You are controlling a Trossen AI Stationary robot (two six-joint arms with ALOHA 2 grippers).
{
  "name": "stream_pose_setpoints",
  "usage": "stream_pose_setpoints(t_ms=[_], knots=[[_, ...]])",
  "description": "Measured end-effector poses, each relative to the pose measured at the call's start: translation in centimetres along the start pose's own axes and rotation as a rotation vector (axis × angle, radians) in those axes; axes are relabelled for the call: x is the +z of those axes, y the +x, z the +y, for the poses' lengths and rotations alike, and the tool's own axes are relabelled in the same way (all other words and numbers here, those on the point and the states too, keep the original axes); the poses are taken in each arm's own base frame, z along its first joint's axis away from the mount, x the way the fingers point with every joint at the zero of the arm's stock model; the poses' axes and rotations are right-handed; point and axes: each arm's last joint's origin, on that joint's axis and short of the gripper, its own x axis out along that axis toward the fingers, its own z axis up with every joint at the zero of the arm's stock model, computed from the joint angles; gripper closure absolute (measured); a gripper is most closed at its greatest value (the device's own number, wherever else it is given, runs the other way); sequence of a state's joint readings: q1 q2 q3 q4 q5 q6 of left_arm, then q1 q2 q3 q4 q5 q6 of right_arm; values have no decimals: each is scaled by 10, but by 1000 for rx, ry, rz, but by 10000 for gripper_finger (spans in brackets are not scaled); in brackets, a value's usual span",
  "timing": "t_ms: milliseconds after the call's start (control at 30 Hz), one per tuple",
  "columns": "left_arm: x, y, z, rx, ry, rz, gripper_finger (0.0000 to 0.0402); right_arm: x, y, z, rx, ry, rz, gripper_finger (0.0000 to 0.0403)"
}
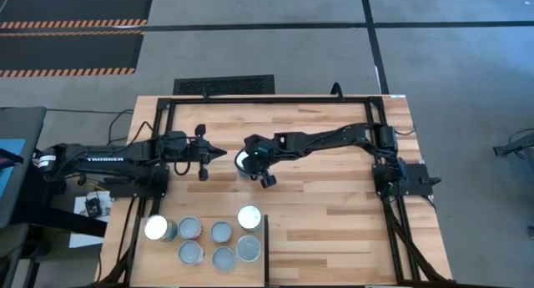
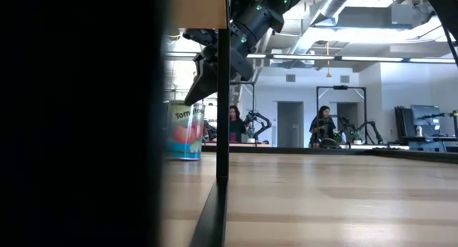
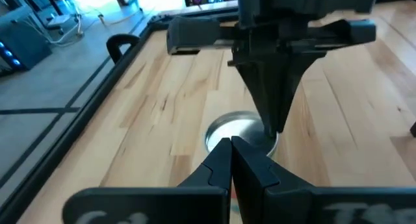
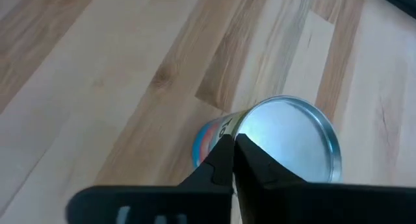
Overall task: Pick and place cans onto a shelf
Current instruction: Put the canned tomatoes on the shelf
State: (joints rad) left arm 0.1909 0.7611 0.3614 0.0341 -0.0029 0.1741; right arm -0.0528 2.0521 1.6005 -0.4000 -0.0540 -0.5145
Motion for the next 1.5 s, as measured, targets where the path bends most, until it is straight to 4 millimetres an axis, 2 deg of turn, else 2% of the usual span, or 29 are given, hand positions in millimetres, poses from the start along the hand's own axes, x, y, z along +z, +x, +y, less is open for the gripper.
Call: stream_pose_setpoints(t_ms=[300, 367, 433, 533, 667, 733, 933, 1133, 1367, 1500], knots=[[-4, 7, -3, -68, 3, 35, 401, 11, -3, 5, -19, 1, -64, 301], [-5, 8, -3, -90, 4, 37, 401, 17, -11, 6, -32, -6, -97, 289], [-7, 10, -4, -109, 4, 50, 401, 26, -27, 8, -41, -16, -127, 285], [-9, 15, -6, -146, 16, 67, 401, 36, -58, 14, -44, -15, -145, 301], [-12, 26, -11, -173, 22, 84, 401, 37, -95, 22, -33, 16, -80, 368], [-13, 31, -14, -186, 29, 86, 401, 30, -106, 26, -22, 49, -55, 392], [-2, 39, -22, -214, 62, 62, 380, -2, -119, 46, -46, 170, -86, 396], [4, 52, -28, -199, 137, 98, 338, -33, -129, 73, -189, 260, -205, 393], [3, 78, -32, -169, 188, 200, 313, -51, -139, 100, -322, 311, -292, 398], [3, 91, -33, -146, 228, 266, 312, -52, -142, 112, -383, 316, -311, 392]])
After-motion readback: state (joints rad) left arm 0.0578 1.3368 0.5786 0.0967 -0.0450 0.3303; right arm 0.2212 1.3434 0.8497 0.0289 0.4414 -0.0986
